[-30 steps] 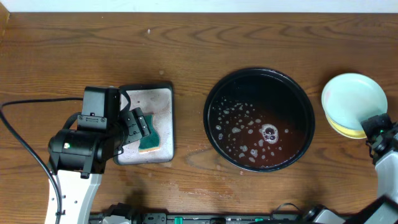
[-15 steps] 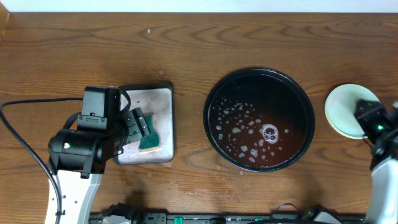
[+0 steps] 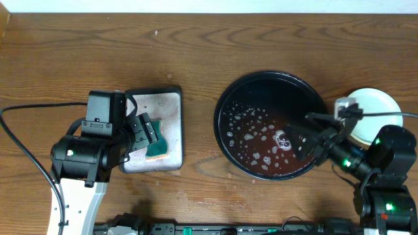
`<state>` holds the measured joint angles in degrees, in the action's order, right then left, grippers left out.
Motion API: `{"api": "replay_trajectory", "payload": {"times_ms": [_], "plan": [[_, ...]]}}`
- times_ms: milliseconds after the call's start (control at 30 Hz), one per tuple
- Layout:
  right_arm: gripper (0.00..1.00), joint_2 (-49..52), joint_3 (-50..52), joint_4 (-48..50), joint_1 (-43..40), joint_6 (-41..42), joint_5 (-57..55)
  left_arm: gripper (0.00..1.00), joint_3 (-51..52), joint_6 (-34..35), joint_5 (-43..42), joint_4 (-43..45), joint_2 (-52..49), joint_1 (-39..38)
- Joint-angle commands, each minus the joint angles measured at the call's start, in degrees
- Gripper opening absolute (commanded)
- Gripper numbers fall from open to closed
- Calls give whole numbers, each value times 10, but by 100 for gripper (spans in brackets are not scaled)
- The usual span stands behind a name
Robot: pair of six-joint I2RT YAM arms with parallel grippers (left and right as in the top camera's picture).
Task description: Clean dirty plates on tray and stack at the side
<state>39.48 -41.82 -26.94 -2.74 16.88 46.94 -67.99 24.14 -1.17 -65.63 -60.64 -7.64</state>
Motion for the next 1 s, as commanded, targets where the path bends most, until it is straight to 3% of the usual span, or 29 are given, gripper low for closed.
{"api": "replay_trajectory", "payload": {"times_ms": [0,233,400,600,867,967], "plan": [[99,-10,-5,-1,27,-15,15,84,-7,1,3,-1,0,2],[99,-9,-5,-24,25,-94,-57,84,-7,1,3,-1,0,2],[99,-45,30,38,29,-129,-159,84,-7,1,3,-1,0,2],[99,-165,142,105,28,-129,-280,84,-7,1,3,-1,0,2],[99,-362,255,105,27,-129,-348,84,-7,1,3,-1,0,2],[99,-387,287,119,27,-129,-359,84,-7,1,3,-1,0,2]]}}
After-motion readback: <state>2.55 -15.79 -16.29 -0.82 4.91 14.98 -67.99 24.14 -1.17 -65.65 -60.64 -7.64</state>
